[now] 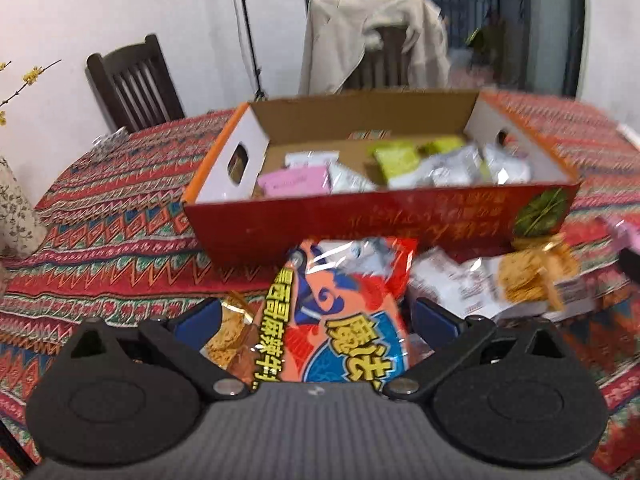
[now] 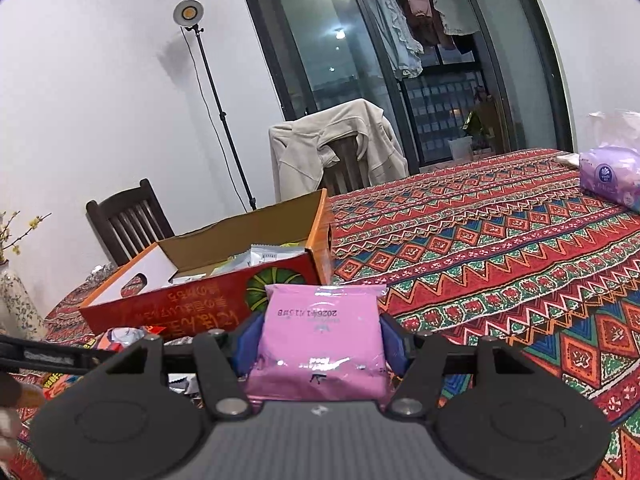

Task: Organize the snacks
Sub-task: 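Grasp the red-and-blue chip bag with the left gripper and lift it toward the box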

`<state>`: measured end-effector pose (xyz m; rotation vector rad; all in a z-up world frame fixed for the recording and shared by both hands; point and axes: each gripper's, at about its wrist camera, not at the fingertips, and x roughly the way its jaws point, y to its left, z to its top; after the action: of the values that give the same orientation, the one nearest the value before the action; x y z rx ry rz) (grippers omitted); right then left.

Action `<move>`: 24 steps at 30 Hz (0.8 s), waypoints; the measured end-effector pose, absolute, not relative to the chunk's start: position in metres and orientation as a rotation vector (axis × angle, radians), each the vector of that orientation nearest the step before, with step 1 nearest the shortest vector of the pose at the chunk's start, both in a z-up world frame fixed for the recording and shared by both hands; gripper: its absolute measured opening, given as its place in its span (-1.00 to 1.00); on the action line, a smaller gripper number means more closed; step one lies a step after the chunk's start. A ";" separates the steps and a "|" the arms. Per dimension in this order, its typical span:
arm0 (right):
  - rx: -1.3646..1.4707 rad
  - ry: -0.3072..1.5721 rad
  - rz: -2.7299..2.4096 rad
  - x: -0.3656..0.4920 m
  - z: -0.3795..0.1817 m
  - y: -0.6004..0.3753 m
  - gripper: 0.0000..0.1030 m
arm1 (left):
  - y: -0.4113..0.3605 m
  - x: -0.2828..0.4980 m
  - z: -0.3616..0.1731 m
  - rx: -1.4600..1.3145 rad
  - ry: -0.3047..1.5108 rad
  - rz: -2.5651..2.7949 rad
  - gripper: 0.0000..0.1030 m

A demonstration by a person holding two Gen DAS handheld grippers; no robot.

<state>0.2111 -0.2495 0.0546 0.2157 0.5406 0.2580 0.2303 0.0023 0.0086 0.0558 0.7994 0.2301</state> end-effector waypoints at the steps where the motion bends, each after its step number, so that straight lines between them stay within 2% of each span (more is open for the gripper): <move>1: 0.216 0.543 0.258 0.212 0.054 -0.250 0.19 | 0.002 0.233 0.005 0.058 0.817 0.242 0.92; 3: 0.215 0.547 0.260 0.212 0.054 -0.248 0.19 | 0.006 0.236 -0.001 0.025 0.841 0.225 0.59; 4: 0.214 0.550 0.262 0.213 0.053 -0.248 0.19 | 0.009 0.236 -0.003 -0.009 0.847 0.206 0.52; 6: 0.209 0.556 0.266 0.213 0.052 -0.247 0.19 | 0.012 0.232 -0.003 -0.036 0.827 0.192 0.23; 24: 0.223 0.552 0.267 0.213 0.050 -0.248 0.19 | 0.003 0.175 0.020 -0.027 0.596 0.210 0.19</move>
<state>0.2130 -0.2480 0.0503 0.2228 0.5519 0.2671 0.1750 0.0031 0.0202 -0.0272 0.5959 0.2099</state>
